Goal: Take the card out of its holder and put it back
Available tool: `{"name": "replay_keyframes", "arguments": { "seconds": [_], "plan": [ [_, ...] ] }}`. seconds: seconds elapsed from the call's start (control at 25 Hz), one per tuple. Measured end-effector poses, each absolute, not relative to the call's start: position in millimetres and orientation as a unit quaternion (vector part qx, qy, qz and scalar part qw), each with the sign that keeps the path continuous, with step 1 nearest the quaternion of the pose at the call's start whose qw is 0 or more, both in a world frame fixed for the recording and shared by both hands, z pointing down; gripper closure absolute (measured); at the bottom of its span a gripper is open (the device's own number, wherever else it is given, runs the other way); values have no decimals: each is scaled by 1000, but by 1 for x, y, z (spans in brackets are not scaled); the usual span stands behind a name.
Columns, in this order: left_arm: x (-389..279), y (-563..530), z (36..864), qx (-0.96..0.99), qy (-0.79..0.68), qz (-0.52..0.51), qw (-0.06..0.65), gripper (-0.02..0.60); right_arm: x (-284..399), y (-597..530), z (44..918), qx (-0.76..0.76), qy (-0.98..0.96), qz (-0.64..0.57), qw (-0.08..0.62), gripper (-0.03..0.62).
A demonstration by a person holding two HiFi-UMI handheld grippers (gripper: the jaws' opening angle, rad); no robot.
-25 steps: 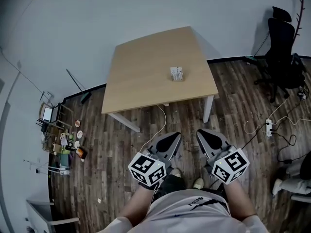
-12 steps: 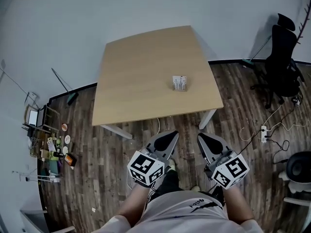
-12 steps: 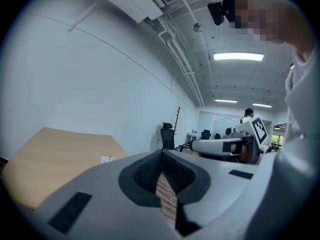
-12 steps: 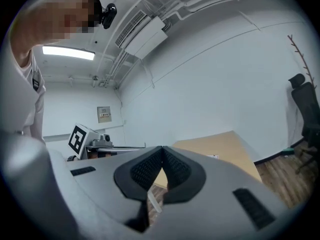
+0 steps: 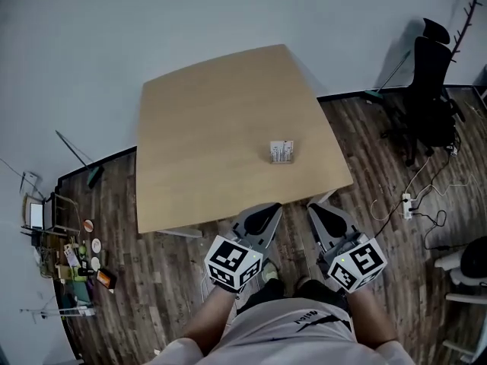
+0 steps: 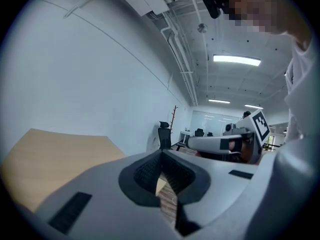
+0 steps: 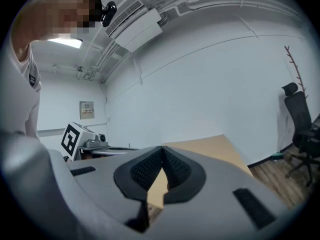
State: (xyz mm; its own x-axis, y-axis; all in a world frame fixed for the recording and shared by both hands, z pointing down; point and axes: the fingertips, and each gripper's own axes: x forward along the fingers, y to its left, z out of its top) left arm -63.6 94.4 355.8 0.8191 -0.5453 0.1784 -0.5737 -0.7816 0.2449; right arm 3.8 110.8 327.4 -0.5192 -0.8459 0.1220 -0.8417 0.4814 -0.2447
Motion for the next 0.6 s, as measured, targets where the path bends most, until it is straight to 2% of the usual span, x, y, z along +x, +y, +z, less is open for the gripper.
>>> {"name": "replay_keyframes", "arguments": {
  "seconds": [0.6],
  "plan": [
    [-47, -12, 400, 935, -315, 92, 134, 569, 28, 2, 350, -460, 876, -146, 6, 580]
  ]
}}
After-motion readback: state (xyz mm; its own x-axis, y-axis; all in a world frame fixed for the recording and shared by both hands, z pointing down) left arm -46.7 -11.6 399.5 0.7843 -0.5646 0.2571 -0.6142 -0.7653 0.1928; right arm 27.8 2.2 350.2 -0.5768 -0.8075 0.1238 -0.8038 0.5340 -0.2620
